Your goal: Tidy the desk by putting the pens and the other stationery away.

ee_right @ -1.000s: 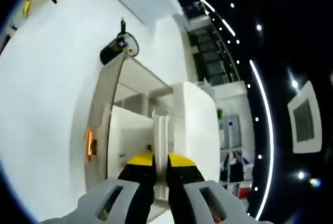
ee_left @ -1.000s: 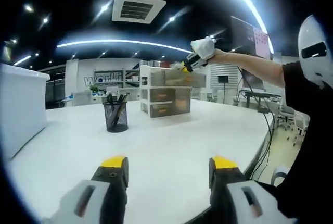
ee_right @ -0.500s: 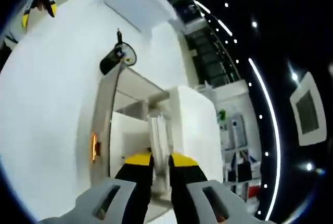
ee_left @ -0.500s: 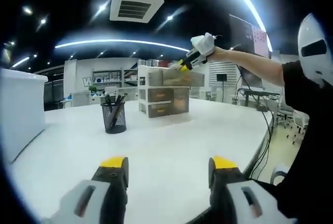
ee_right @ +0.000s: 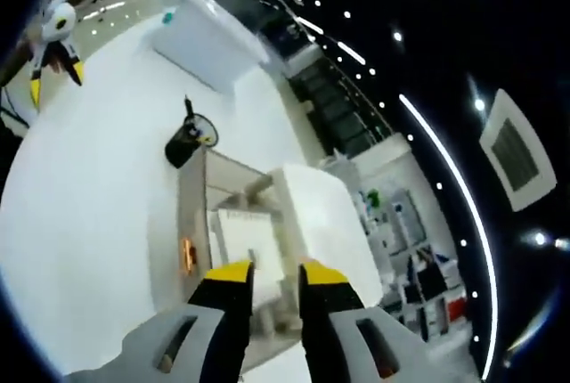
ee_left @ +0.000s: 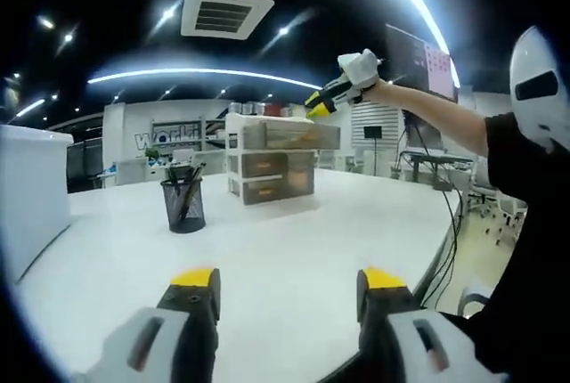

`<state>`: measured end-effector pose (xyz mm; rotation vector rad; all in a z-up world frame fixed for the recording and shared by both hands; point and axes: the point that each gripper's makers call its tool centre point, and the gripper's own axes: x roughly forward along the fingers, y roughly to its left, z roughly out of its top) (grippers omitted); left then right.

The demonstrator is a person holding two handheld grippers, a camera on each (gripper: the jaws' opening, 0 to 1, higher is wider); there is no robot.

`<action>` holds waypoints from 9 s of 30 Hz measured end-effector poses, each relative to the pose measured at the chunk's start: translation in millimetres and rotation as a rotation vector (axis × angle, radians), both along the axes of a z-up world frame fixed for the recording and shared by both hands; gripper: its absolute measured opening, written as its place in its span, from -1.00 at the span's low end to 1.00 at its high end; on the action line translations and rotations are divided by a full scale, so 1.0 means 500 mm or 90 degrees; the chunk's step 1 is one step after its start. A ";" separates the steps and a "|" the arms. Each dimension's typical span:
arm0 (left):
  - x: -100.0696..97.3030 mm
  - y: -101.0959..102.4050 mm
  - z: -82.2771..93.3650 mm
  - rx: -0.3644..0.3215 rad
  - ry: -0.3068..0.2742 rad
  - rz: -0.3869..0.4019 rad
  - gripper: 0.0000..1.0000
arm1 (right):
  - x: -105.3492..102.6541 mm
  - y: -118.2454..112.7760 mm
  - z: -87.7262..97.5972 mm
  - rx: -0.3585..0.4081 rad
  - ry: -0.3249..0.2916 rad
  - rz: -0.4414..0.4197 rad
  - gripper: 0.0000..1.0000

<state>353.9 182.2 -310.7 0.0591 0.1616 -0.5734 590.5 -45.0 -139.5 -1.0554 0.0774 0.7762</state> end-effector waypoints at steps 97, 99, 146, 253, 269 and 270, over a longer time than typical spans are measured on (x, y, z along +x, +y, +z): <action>0.259 -0.307 0.248 0.594 -0.504 -0.170 0.01 | -0.427 -0.239 -0.274 0.567 0.135 -0.216 0.26; 0.269 -0.321 0.247 0.612 -0.514 -0.172 0.01 | -0.429 -0.238 -0.276 0.567 0.137 -0.216 0.26; 0.446 -0.423 0.210 0.820 -0.605 -0.090 -0.65 | -0.449 -0.250 -0.309 0.574 0.167 -0.230 0.17; 0.655 -0.442 0.224 0.879 -0.570 -0.088 -0.80 | -0.478 -0.295 -0.319 0.592 0.161 -0.265 0.17; 0.658 -0.442 0.225 0.821 -0.541 -0.089 -0.81 | -0.479 -0.299 -0.323 0.593 0.162 -0.267 0.17; 0.657 -0.442 0.227 0.818 -0.541 -0.090 -0.81 | -0.479 -0.299 -0.323 0.594 0.162 -0.268 0.17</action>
